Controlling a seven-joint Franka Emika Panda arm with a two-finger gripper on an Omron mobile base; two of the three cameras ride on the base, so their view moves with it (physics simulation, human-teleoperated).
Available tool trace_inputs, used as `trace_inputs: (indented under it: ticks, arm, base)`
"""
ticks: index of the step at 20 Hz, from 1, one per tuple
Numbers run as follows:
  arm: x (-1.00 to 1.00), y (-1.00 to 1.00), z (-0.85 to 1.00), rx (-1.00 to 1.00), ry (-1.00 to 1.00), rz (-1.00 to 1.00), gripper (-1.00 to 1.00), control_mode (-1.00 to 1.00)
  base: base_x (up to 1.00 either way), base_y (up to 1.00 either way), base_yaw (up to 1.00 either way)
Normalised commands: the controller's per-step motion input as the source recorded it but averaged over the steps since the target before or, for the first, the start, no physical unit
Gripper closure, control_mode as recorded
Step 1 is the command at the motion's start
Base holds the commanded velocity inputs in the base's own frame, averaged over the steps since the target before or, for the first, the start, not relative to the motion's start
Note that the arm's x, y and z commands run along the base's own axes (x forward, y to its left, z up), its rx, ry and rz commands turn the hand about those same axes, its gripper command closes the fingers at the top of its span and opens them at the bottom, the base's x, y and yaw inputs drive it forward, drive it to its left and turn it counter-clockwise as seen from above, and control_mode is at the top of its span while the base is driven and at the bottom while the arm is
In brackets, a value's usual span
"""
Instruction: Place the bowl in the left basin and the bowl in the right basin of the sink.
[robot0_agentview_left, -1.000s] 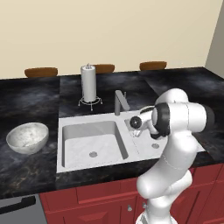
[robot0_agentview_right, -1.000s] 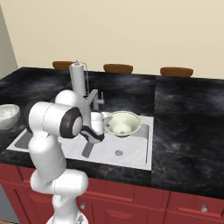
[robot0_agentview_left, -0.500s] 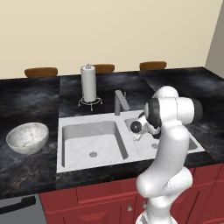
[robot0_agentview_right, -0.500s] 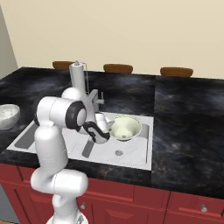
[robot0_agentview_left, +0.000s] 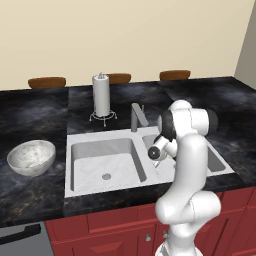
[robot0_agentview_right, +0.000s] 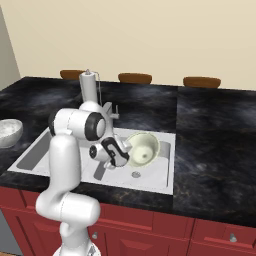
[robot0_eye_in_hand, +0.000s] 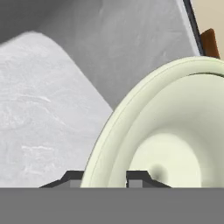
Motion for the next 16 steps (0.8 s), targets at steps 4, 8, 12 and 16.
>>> trace_inputs:
  ticks: [4, 8, 12, 16]
  arm:
    - [0.02, -0.11, -0.15, 0.00, 0.00, 0.00, 1.00, -1.00]
    - [-0.32, 0.00, 0.06, 0.00, -0.02, 0.00, 1.00, -1.00]
    - [-0.33, 0.00, 0.05, 0.01, 0.00, 0.00, 1.00, -1.00]
    - [-0.23, -0.04, 0.01, 0.00, 0.00, 0.00, 1.00, -1.00]
  base:
    - [0.00, 0.00, 0.00]
    - [0.00, 0.00, 0.00]
    - [0.00, 0.00, 0.00]
    - [0.00, 0.00, 0.00]
